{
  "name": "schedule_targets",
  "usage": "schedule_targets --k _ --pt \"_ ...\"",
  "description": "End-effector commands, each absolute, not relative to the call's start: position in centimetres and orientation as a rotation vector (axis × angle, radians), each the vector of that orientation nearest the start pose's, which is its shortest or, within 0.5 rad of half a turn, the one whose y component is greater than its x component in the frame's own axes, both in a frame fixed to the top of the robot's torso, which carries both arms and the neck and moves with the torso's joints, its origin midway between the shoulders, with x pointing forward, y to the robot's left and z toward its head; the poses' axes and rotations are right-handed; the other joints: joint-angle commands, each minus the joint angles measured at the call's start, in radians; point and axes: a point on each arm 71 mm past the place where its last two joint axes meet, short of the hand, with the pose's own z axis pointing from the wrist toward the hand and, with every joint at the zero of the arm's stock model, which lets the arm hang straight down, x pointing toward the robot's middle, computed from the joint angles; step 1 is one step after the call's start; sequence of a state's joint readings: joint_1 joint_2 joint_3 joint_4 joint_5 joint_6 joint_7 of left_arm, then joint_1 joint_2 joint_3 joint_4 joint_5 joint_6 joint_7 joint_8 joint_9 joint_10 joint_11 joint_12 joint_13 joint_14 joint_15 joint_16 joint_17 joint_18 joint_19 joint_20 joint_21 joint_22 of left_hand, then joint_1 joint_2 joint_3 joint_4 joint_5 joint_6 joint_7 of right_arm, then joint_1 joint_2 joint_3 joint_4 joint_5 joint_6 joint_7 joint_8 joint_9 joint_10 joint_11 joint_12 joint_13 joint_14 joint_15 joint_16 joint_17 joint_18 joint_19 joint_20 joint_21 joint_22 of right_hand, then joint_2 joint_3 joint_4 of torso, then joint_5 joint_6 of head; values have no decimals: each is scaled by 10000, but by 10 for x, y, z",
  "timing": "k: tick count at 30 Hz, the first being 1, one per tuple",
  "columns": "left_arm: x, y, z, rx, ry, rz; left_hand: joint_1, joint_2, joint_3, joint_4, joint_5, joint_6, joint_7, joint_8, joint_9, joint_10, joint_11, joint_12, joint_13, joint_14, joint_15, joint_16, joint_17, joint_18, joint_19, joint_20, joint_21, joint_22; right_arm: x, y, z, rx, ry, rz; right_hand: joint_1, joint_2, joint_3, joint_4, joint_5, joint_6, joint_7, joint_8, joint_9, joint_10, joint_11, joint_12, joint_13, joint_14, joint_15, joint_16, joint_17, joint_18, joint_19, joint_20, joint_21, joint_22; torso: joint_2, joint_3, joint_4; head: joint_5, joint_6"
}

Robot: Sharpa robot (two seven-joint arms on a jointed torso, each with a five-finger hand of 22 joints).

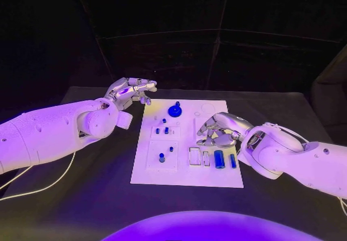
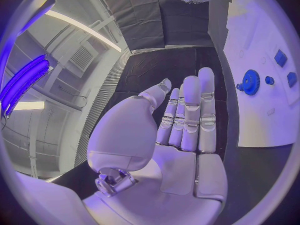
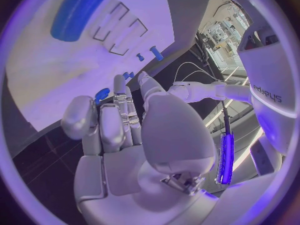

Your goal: Assemble the parts on the task board

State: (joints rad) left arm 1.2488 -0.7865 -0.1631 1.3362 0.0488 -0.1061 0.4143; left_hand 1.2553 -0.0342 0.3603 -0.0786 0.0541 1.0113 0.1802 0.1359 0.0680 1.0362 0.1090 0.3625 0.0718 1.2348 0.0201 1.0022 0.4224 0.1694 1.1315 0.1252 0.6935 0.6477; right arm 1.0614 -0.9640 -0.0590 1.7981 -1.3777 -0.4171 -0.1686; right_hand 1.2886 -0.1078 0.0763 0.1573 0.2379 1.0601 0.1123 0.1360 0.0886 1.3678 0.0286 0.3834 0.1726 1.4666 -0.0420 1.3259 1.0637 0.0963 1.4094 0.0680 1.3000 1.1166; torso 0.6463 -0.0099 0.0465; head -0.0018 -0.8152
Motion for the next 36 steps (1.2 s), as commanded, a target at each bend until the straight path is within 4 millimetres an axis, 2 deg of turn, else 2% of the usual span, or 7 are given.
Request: schedule_targets --k 1,3,5,7,10,19,36 --pt "511 228 -205 -10915 15055 -16041 12 44 -69 9 39 -80 26 83 8 -76 -10 89 10 10 30 65 -18 133 66 1 -79 -23 399 -200 -226 975 18625 7135 -689 125 -423 626 322 272 -183 257 85 643 -188 705 652 477 -181 536 911 -261 400 -166 694 1026 -17 8 -76 -127 20" --pt "511 229 -205 -10896 15067 -16050 -71 47 -130 74 37 -92 28 104 8 -87 -5 114 10 3 38 74 -31 131 68 8 -93 -33 397 -207 -226 898 18780 6731 -706 131 -657 792 246 296 -266 417 139 723 -240 1541 1679 477 -251 658 1098 -299 453 -251 847 1239 -11 11 -72 -187 18" --pt "511 229 -205 -10882 15080 -16050 -85 47 -142 85 36 -95 29 107 8 -89 -4 119 10 1 40 76 -33 131 68 9 -96 -35 395 -215 -227 822 19028 6160 -585 180 -1112 1084 173 247 -363 785 278 739 -278 3823 4489 459 -277 803 1332 -321 458 -338 998 1445 -18 18 -97 -193 4" --pt "510 230 -206 -10876 15095 -16046 -85 47 -142 85 36 -95 29 107 8 -89 -4 119 10 1 40 76 -33 131 68 9 -96 -35 394 -222 -229 738 19237 5604 -503 248 -1501 1295 112 79 -344 1061 386 508 -272 4683 5714 465 -289 907 1532 -346 453 -308 1083 1570 -19 25 -110 -183 1" --pt "510 230 -206 -10873 15119 -16050 -85 47 -142 85 36 -95 29 107 8 -89 -4 119 10 1 40 76 -33 131 68 9 -96 -35 391 -227 -232 670 19462 5054 -653 343 -1910 1326 52 -41 -326 1368 519 471 -317 5559 6928 525 -282 1107 1949 -375 500 -309 1207 1772 -12 17 -63 -270 7" --pt "509 231 -207 -10891 15202 -16061 -100 45 -160 98 37 -100 27 114 8 -95 -4 128 10 -2 40 79 -38 131 68 11 -102 -38 384 -230 -239 713 19833 4040 -1335 518 -2485 1354 97 -250 -357 1846 836 444 -323 6462 8307 591 -294 1343 2469 -413 547 -293 1334 1984 -11 3 -26 -355 -24" --pt "509 232 -209 -10931 15292 -16031 -100 45 -160 98 37 -100 27 114 8 -95 -4 128 10 -2 40 79 -38 131 68 11 -102 -38 381 -230 -245 170 20108 3401 -1571 530 -2641 1363 -36 -337 -376 2083 1033 397 -333 6591 8670 597 -301 1392 2593 -434 582 -300 1400 2104 -15 2 -30 -309 -103"
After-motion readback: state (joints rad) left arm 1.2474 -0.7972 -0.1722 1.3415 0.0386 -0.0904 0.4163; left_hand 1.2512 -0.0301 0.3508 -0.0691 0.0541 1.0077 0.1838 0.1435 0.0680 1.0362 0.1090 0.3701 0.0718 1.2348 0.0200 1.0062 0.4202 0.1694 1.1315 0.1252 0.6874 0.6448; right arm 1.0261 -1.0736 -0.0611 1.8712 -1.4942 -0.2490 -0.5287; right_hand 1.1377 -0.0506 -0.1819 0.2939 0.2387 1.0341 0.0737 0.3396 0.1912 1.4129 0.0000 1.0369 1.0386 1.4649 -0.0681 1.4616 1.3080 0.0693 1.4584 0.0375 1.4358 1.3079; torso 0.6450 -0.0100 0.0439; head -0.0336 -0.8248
